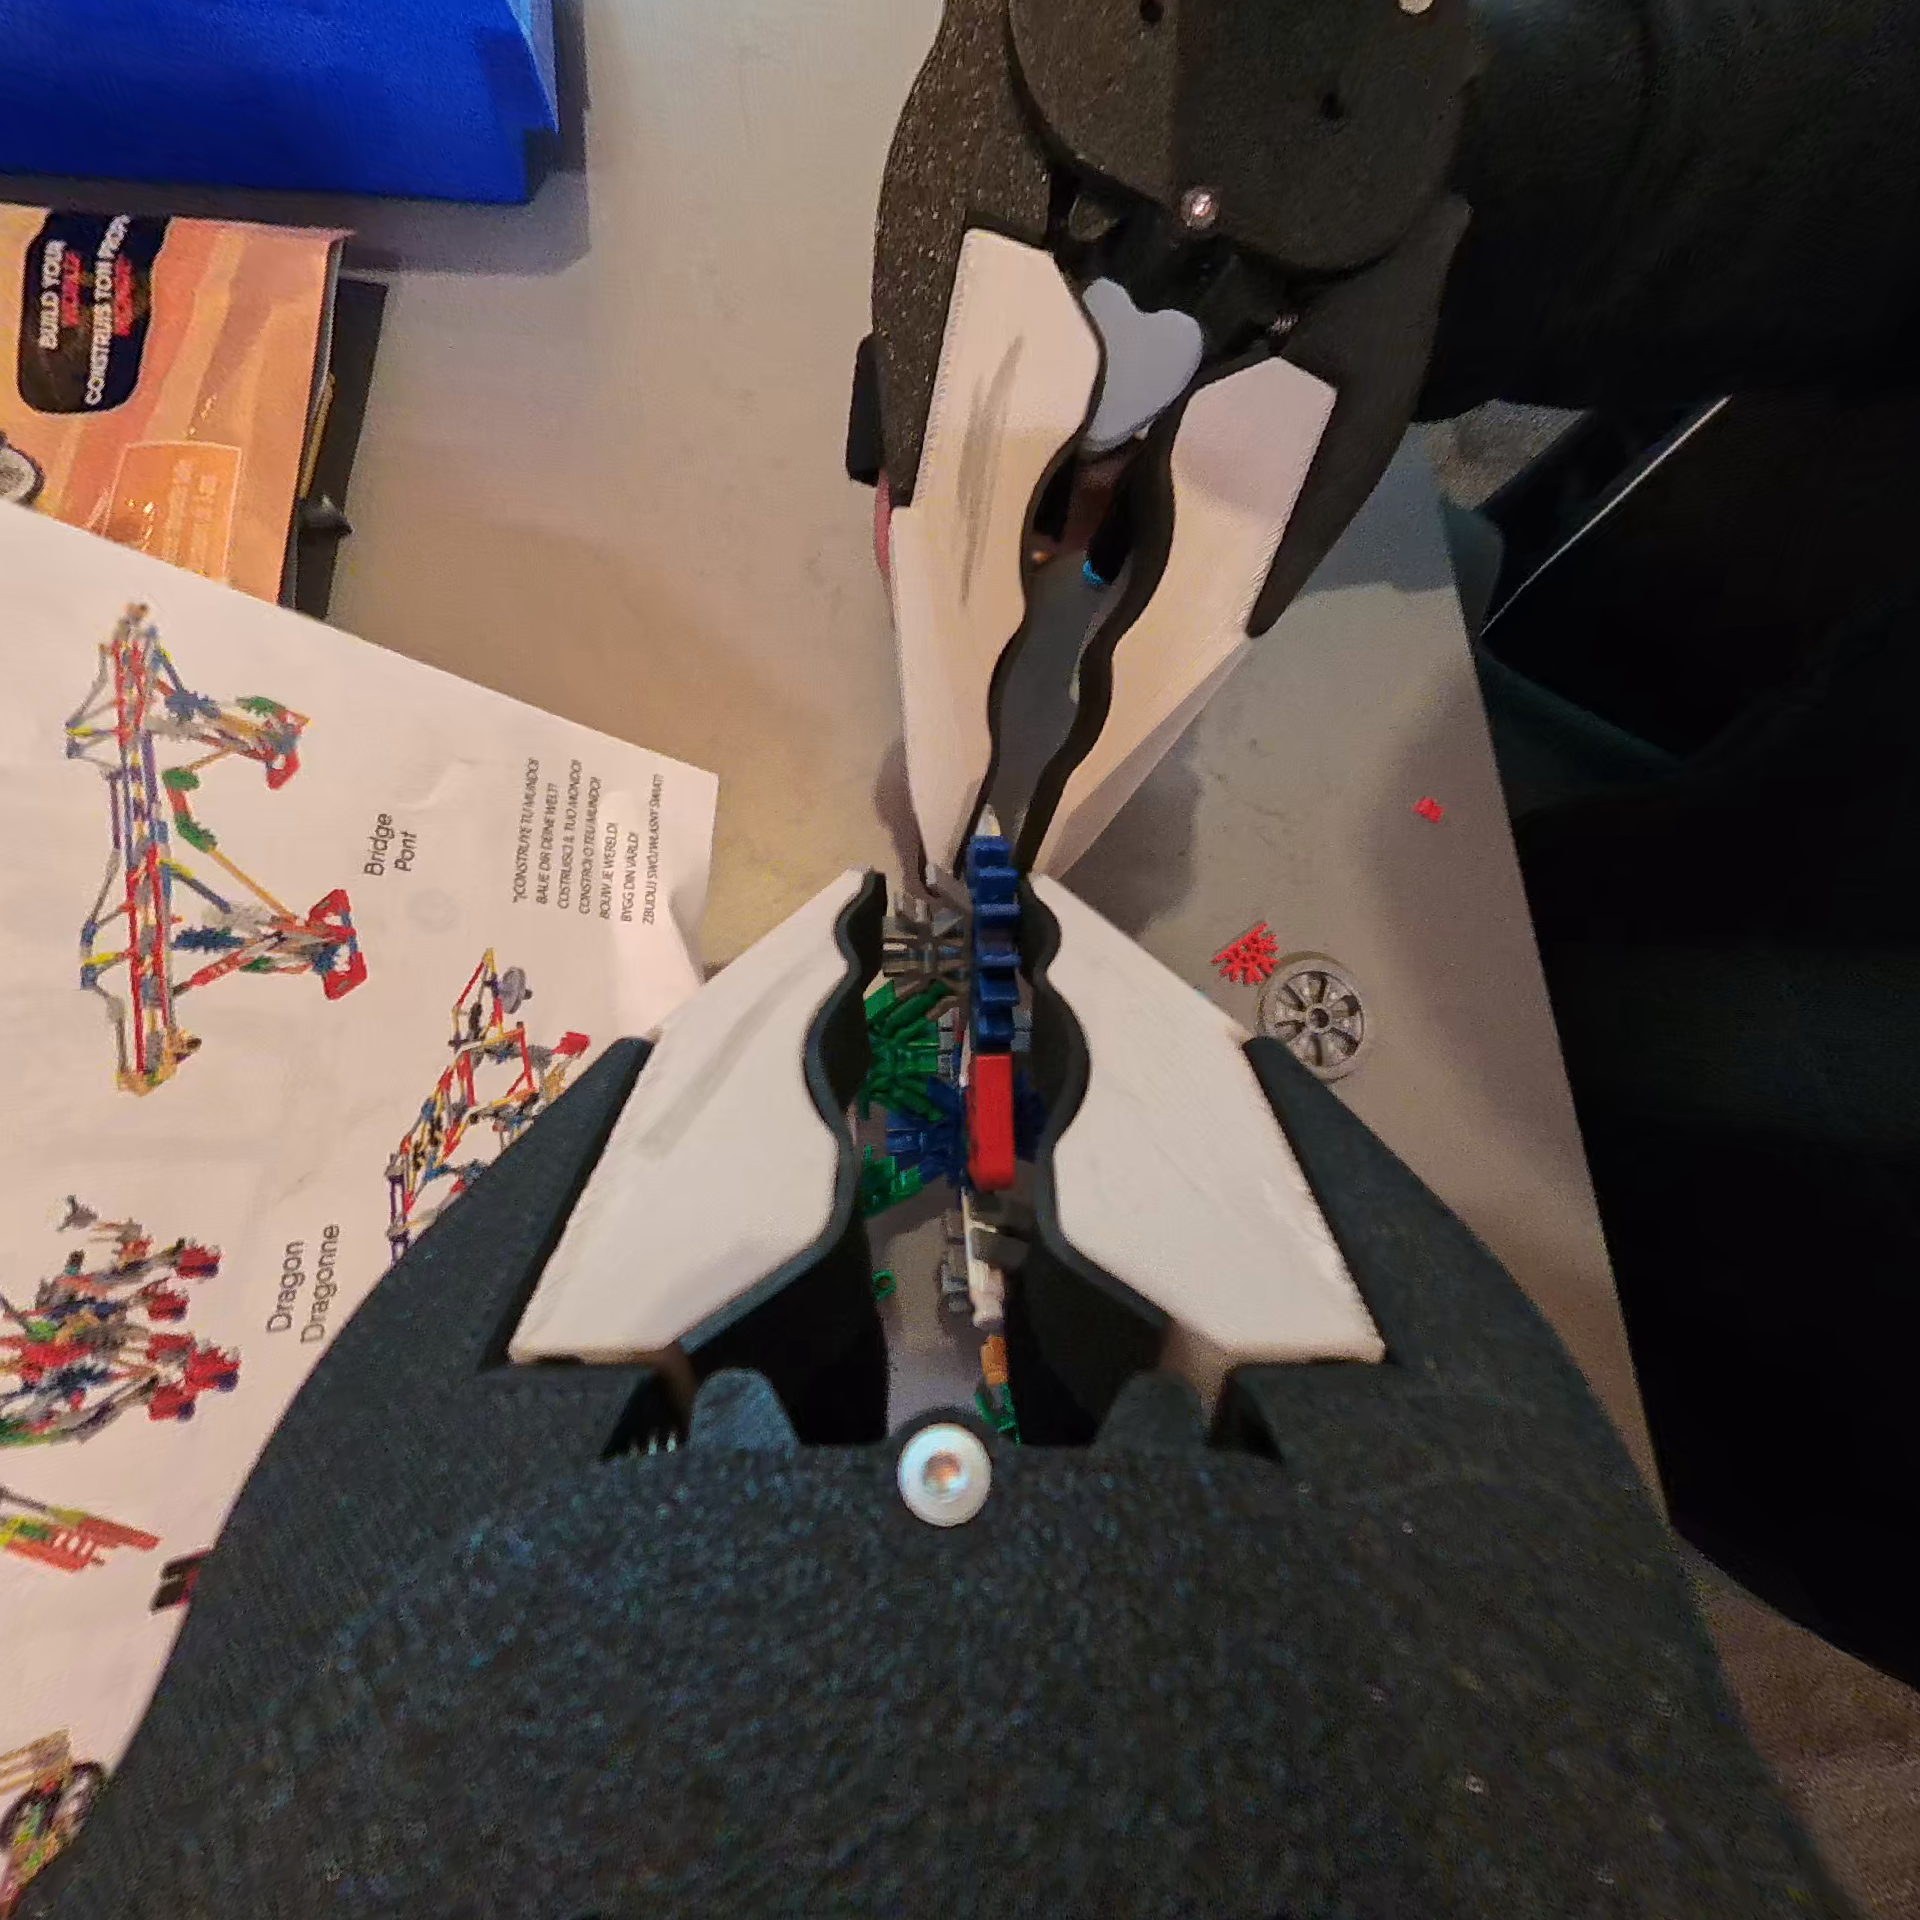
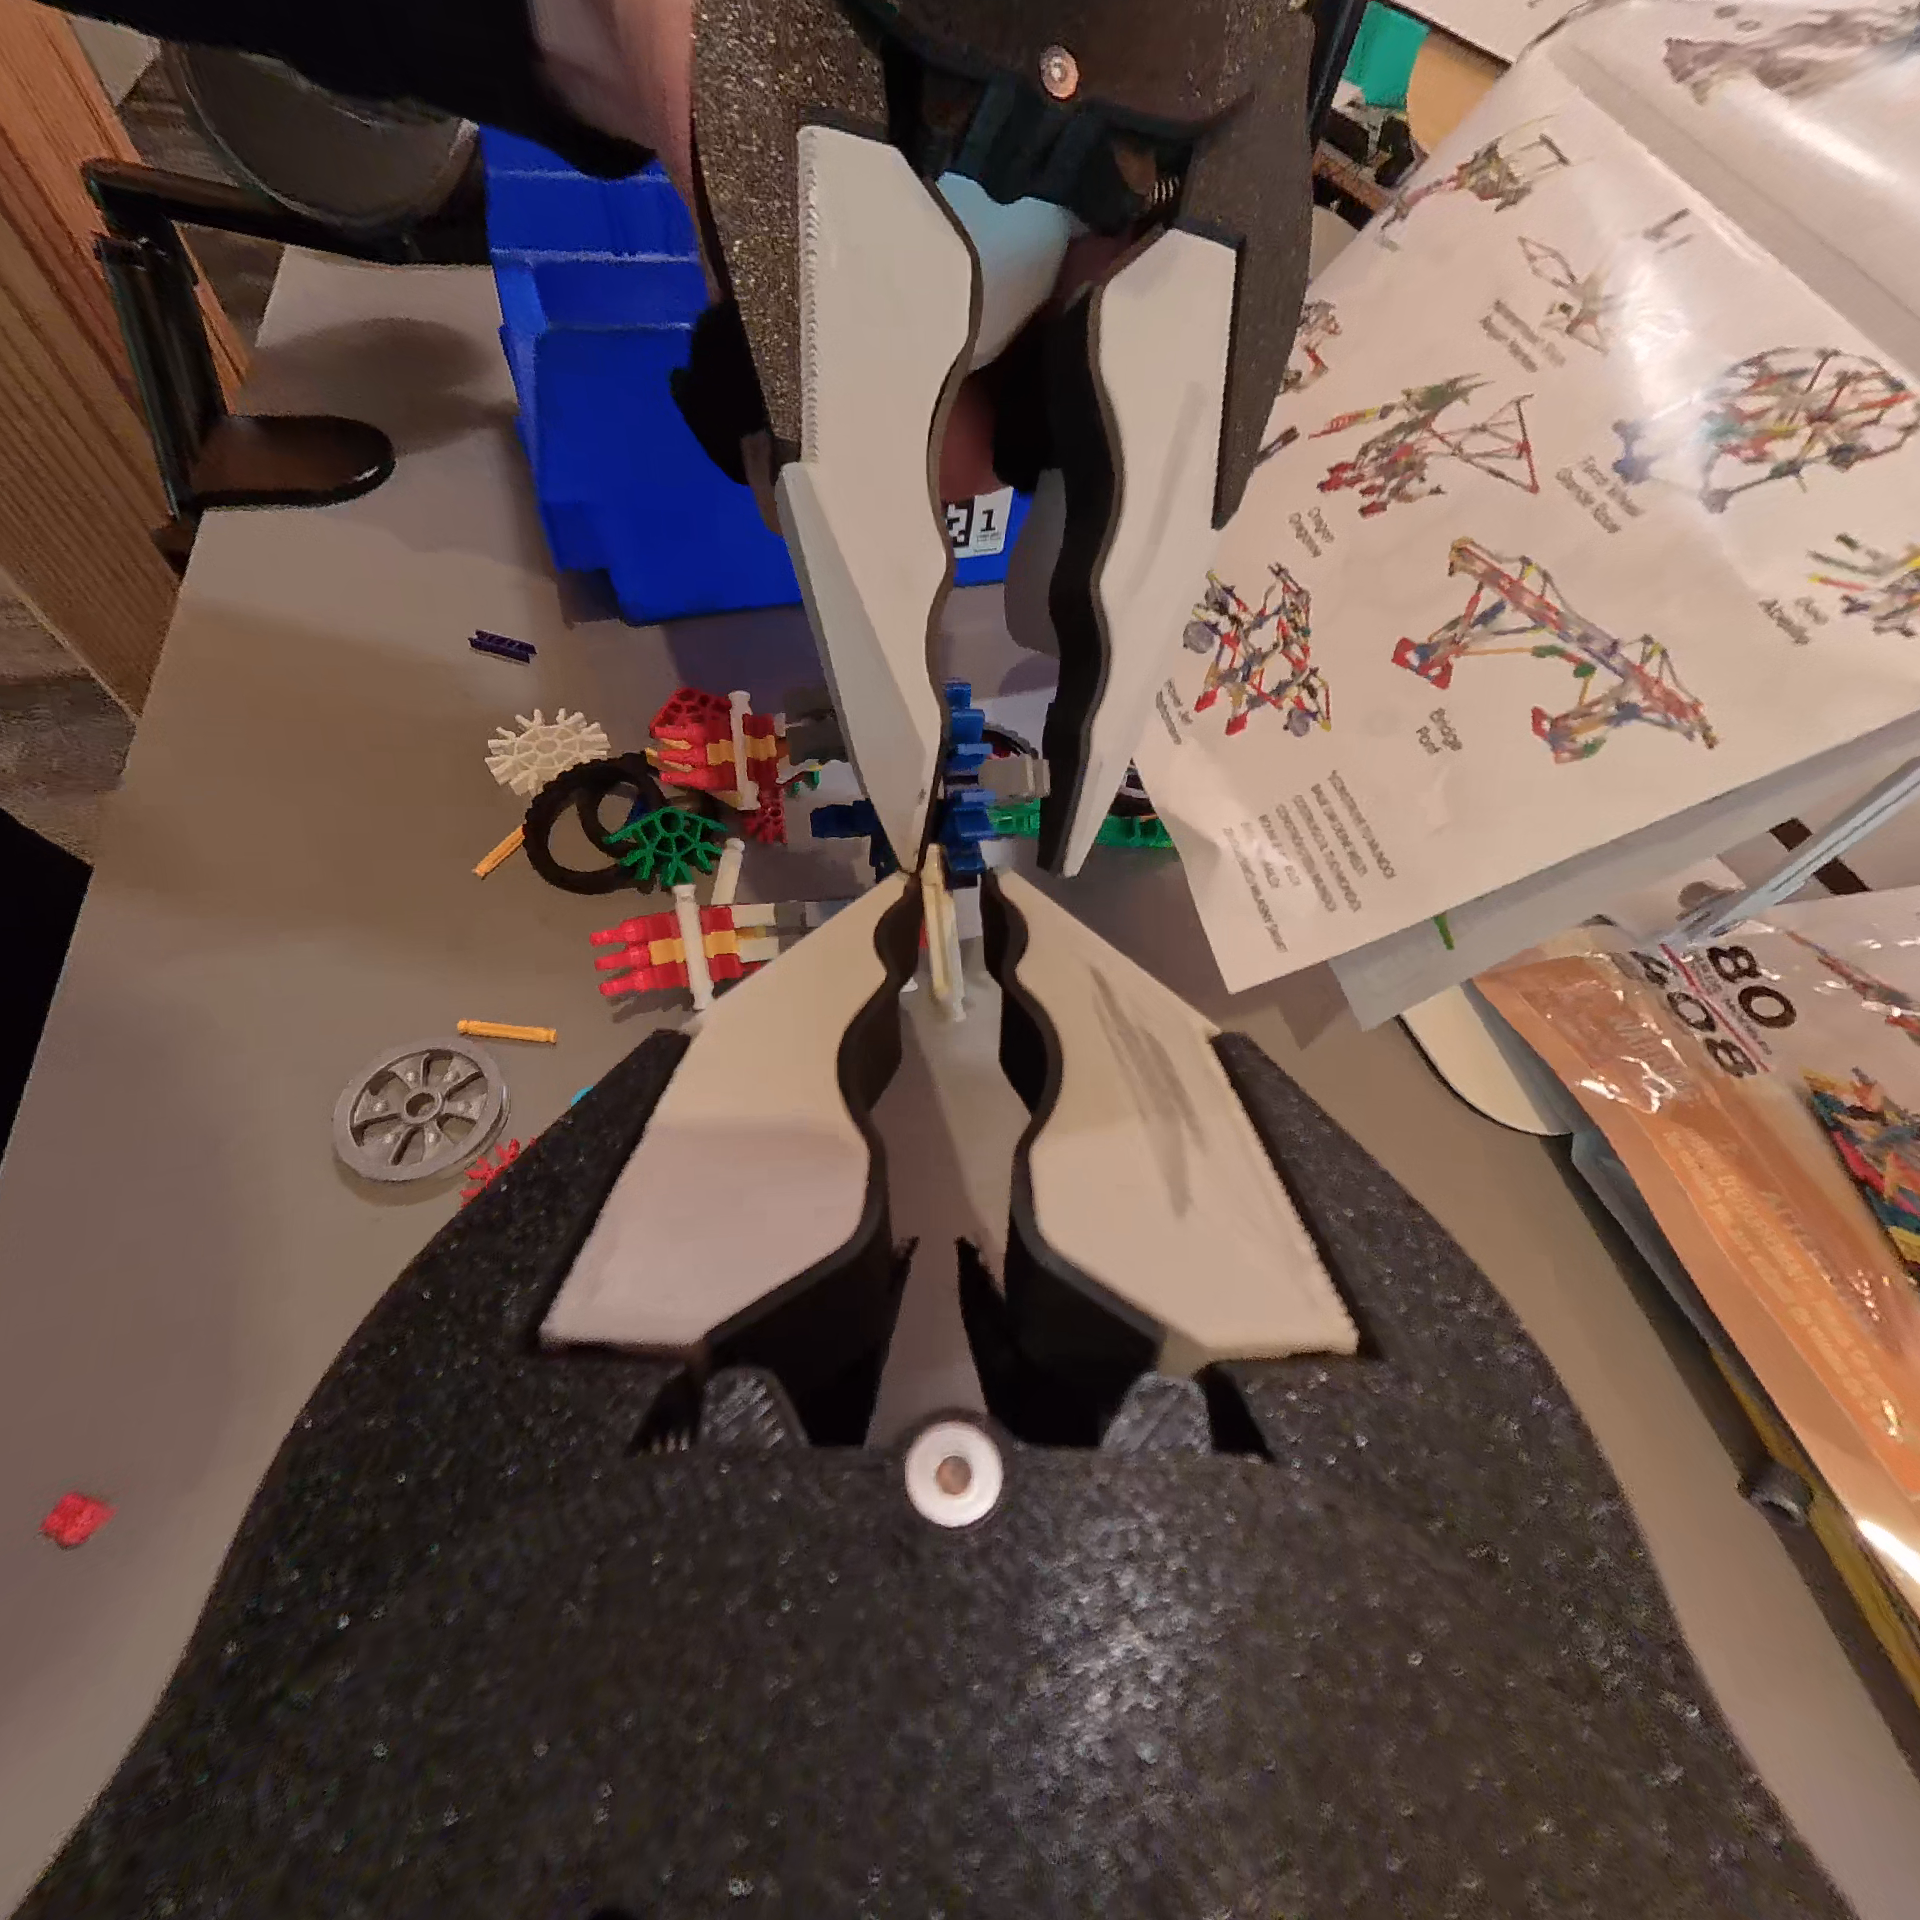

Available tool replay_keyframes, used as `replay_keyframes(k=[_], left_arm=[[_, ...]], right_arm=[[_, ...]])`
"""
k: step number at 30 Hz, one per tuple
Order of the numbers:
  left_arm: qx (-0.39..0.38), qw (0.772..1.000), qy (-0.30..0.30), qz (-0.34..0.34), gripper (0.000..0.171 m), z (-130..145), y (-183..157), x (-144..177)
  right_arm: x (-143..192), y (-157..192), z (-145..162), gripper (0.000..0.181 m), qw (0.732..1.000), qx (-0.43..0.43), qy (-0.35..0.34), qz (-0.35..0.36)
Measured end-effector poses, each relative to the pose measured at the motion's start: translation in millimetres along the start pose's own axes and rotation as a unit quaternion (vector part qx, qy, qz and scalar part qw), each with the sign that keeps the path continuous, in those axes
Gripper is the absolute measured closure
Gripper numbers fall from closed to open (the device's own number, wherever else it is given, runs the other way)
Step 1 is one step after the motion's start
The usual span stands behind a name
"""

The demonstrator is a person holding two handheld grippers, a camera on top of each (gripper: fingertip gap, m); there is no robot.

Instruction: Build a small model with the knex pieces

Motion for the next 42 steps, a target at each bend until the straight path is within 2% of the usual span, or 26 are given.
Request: replay_keyframes(k=[13,20,24,27,36,42], left_arm=[[0.011,0.999,-0.047,-0.016,0.151,-9,-9,6],[0.032,0.994,-0.090,-0.051,0.149,-21,-4,15],[0.043,0.992,-0.108,-0.053,0.145,-26,-5,18],[0.051,0.991,-0.107,-0.062,0.137,-24,-7,13],[0.049,0.990,-0.100,-0.084,0.138,-17,-12,10],[0.066,0.987,-0.115,-0.095,0.146,-8,-12,9]], right_arm=[[7,2,-14,0.178,1.000,-0.017,-0.002,0.014],[14,-7,-21,0.175,0.994,-0.089,-0.051,0.037],[18,-8,-25,0.175,0.993,-0.090,-0.065,0.049],[18,-7,-22,0.175,0.992,-0.095,-0.060,0.058],[19,-2,-15,0.176,0.989,-0.109,-0.055,0.084],[16,0,-10,0.176,0.989,-0.103,-0.047,0.095]])
Point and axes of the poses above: each gripper's, where its closed fingertips meet, x back along the fingers, z out of its underside, y = z × x across the jaws, the point moved 7 cm from there along x, back along the fingers, and after that the axes turned 7 degrees about -y, right-handed, at the moved point
